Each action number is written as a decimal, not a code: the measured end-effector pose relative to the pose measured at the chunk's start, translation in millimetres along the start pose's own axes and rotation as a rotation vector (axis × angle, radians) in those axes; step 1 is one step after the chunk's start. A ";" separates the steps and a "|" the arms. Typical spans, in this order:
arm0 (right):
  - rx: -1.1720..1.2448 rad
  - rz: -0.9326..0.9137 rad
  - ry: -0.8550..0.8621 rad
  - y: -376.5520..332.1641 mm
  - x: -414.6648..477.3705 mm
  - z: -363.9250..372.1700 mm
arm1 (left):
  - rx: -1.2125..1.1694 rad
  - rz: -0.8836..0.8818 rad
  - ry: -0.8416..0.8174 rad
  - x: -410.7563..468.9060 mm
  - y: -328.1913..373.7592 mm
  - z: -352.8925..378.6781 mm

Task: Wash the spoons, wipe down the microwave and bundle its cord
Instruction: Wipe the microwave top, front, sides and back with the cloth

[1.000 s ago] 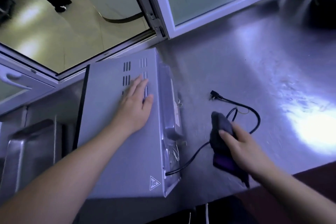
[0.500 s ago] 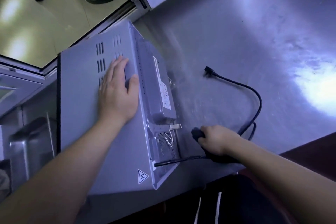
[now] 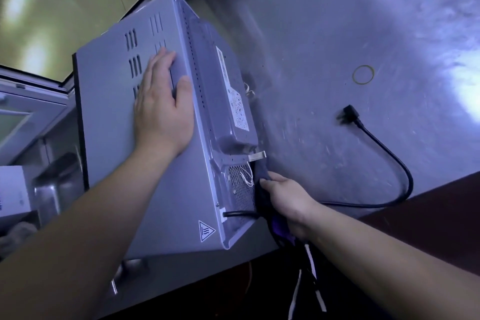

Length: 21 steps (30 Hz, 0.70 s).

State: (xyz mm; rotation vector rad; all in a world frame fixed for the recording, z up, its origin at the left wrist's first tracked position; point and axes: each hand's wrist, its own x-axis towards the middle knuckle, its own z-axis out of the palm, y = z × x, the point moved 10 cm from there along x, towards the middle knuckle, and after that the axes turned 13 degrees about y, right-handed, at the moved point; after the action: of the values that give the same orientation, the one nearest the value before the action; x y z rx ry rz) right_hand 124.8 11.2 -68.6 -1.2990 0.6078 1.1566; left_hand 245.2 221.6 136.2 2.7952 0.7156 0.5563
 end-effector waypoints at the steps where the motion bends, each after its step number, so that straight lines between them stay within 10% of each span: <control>1: 0.009 -0.010 -0.002 -3.8 -5.4 0.7 | 0.001 -0.001 0.003 -0.1 -0.5 -0.1; 11: 0.088 -0.136 -0.168 -40.2 -77.1 3.1 | 0.003 -0.007 0.013 -1.1 -0.6 -0.7; 17: -0.332 -0.792 -0.160 -70.6 -115.5 23.7 | 0.002 -0.008 0.013 -1.1 -1.4 0.0; 21: -0.397 -0.683 -0.222 -43.4 -96.8 31.6 | 0.011 -0.004 0.015 -1.0 -1.2 0.1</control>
State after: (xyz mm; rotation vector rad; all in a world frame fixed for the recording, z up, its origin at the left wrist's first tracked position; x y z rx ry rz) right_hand 121.2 16.6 41.9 -1.5156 -0.2450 0.8412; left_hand 244.0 222.1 135.5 2.8016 0.7291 0.5744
